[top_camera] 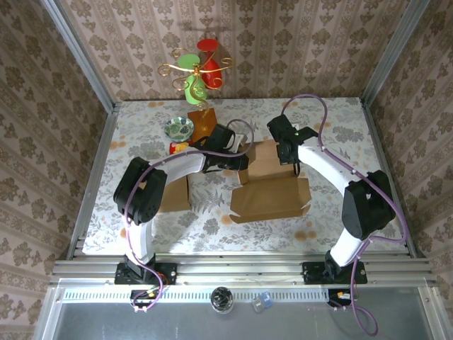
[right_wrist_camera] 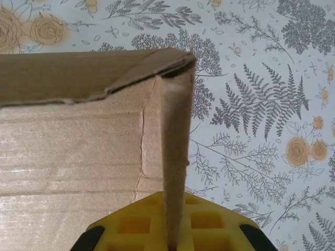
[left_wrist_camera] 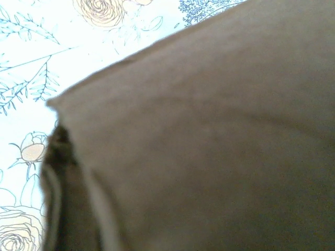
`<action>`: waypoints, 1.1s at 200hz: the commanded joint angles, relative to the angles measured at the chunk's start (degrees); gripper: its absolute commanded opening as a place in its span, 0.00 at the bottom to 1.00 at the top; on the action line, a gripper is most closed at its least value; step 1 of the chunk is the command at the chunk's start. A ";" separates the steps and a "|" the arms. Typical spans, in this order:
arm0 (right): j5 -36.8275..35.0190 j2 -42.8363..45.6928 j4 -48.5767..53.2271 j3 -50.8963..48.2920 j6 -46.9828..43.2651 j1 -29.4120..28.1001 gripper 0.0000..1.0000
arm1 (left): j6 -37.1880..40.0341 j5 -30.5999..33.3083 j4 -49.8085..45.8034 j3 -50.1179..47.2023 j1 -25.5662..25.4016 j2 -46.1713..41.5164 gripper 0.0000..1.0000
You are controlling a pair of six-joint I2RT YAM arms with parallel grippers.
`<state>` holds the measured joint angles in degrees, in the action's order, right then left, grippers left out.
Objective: Fold the paper box
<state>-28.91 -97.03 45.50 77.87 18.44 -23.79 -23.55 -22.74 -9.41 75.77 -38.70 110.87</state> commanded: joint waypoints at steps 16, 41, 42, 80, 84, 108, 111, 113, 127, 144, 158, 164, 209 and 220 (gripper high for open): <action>-0.85 1.42 0.01 -1.55 0.46 -0.79 0.00 | -0.28 4.01 3.31 -2.83 -0.26 0.01 0.20; -0.09 1.43 -0.31 -2.26 0.64 -1.00 0.00 | -0.95 3.08 7.60 -5.26 -0.39 -0.48 0.27; -0.09 1.42 -0.27 -2.31 0.64 -0.99 0.00 | -1.00 3.07 7.72 -5.36 -0.44 -0.48 0.27; -0.22 1.67 -0.36 -3.50 0.69 -1.01 0.00 | -2.15 4.10 10.69 -7.82 -0.33 -1.51 0.29; -0.29 1.74 -0.32 -3.66 0.72 -1.04 0.00 | -2.05 4.13 10.81 -7.98 -0.38 -1.69 0.29; -0.53 2.37 -0.93 -4.27 0.81 -0.99 0.00 | -2.01 4.28 11.21 -8.23 -0.33 -2.15 0.30; -0.52 2.45 -0.98 -4.29 0.81 -0.99 0.00 | -2.02 4.24 11.18 -8.22 -0.38 -2.15 0.30; -0.51 2.46 -1.01 -4.30 0.77 -0.99 0.00 | -2.07 4.21 11.11 -8.26 -0.34 -2.10 0.30; -0.37 2.46 -1.10 -4.13 0.70 -1.02 0.00 | -2.17 3.46 10.26 -7.70 -0.38 -1.51 0.29; -0.09 2.38 -1.19 -3.98 0.75 -1.06 0.00 | -2.35 2.88 9.58 -7.39 -0.63 -0.71 0.29; 0.07 2.36 -1.09 -3.93 0.98 -1.01 0.00 | -2.38 3.02 8.86 -7.15 -0.68 -0.01 0.28; 0.13 2.38 -1.20 -3.95 1.02 -1.01 0.00 | -2.25 3.18 8.41 -6.89 -0.78 0.28 0.28; 0.59 3.34 -1.72 -4.48 1.26 -1.08 0.00 | -1.90 4.68 6.80 -5.96 -1.35 1.40 0.24; 0.52 3.43 -1.71 -4.48 1.40 -1.10 0.00 | -1.68 5.64 5.84 -5.64 -1.81 1.54 0.22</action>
<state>-28.10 -95.64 44.75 73.84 18.44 -24.56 -25.28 -19.00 -0.86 68.27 -39.44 111.02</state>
